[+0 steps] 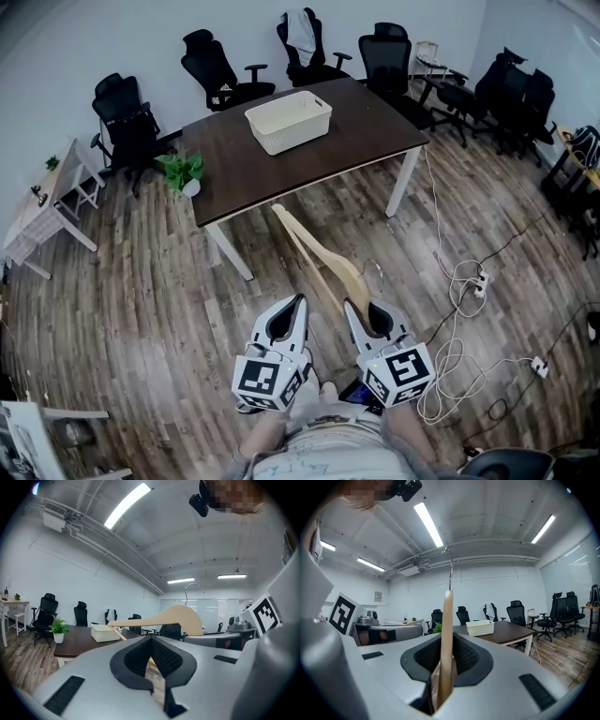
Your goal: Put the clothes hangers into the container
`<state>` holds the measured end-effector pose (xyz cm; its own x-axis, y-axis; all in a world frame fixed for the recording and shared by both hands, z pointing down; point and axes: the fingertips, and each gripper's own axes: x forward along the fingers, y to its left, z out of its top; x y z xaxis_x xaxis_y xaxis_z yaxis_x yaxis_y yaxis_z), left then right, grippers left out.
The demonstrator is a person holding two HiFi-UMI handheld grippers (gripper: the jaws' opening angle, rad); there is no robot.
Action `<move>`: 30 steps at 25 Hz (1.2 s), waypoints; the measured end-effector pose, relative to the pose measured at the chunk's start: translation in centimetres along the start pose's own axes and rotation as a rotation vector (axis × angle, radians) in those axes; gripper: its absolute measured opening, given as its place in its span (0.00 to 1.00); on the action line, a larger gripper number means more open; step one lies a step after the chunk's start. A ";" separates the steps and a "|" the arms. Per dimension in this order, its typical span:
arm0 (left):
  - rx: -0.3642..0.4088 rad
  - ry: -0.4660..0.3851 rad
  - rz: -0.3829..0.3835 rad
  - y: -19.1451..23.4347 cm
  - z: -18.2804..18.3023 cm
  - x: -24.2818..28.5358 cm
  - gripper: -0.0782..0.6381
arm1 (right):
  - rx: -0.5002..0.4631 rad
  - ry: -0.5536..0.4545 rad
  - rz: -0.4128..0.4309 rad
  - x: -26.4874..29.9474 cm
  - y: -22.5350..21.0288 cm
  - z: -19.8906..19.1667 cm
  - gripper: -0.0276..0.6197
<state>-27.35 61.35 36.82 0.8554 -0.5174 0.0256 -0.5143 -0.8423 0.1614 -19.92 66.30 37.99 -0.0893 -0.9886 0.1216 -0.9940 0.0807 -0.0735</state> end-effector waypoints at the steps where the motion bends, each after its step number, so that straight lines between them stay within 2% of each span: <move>1: 0.000 0.001 -0.003 0.4 0.1 0.4 0.12 | 0.004 0.000 -0.002 0.4 -0.1 0.1 0.13; 6: -0.010 0.001 -0.023 2.3 0.2 2.8 0.12 | 0.024 0.005 -0.016 2.8 -1.1 0.4 0.13; 17: -0.019 -0.010 -0.095 7.7 1.8 9.0 0.12 | 0.001 0.013 -0.024 10.1 -2.3 1.5 0.13; 30: 0.001 0.012 -0.172 11.6 2.1 12.7 0.12 | 0.017 0.005 -0.054 15.9 -3.4 1.7 0.13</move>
<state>-22.55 44.70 36.90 0.9316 -0.3635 0.0097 -0.3601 -0.9185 0.1633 -17.82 50.13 38.50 -0.0357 -0.9907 0.1313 -0.9962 0.0248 -0.0836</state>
